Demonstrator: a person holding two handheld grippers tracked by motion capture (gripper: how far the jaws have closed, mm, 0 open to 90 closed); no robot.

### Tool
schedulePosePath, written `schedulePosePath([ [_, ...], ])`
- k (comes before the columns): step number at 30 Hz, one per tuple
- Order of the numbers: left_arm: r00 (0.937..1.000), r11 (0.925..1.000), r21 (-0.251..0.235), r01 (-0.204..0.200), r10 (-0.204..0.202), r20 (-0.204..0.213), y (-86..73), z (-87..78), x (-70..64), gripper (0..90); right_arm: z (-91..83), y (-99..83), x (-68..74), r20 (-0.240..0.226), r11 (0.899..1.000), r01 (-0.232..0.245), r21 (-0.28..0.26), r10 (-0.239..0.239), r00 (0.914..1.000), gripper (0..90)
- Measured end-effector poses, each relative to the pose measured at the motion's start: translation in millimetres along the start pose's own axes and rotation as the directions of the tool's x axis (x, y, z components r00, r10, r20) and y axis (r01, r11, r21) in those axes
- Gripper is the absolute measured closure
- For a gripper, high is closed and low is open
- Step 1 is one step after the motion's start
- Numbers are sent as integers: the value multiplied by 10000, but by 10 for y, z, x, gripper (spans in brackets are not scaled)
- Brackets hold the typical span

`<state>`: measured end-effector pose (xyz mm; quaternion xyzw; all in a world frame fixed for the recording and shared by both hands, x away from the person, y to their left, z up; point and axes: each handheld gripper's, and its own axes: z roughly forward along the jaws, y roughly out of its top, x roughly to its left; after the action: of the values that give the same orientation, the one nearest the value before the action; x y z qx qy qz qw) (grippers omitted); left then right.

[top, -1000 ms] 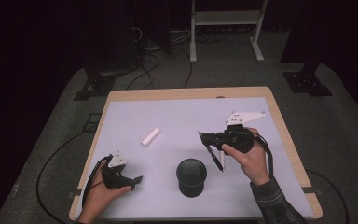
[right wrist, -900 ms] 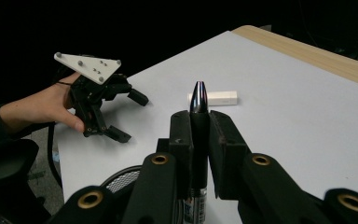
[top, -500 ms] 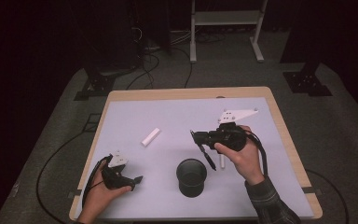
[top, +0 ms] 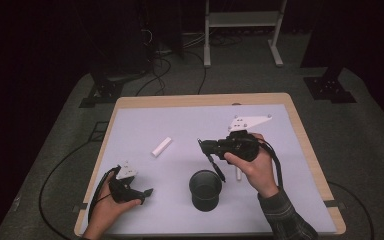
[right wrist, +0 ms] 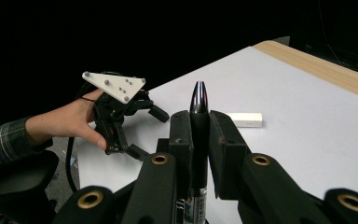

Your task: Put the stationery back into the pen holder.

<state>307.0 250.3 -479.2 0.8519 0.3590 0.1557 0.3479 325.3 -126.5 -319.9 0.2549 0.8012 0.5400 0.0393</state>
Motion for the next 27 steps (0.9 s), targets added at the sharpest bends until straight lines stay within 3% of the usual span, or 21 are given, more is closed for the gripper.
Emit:
schedulePosePath([
  [27, 10000, 10000, -4, 3, -3, -3, -1, 0, 0, 16, 321, -68, 113, -546, 9987, 369, 349, -349, 9979, 794],
])
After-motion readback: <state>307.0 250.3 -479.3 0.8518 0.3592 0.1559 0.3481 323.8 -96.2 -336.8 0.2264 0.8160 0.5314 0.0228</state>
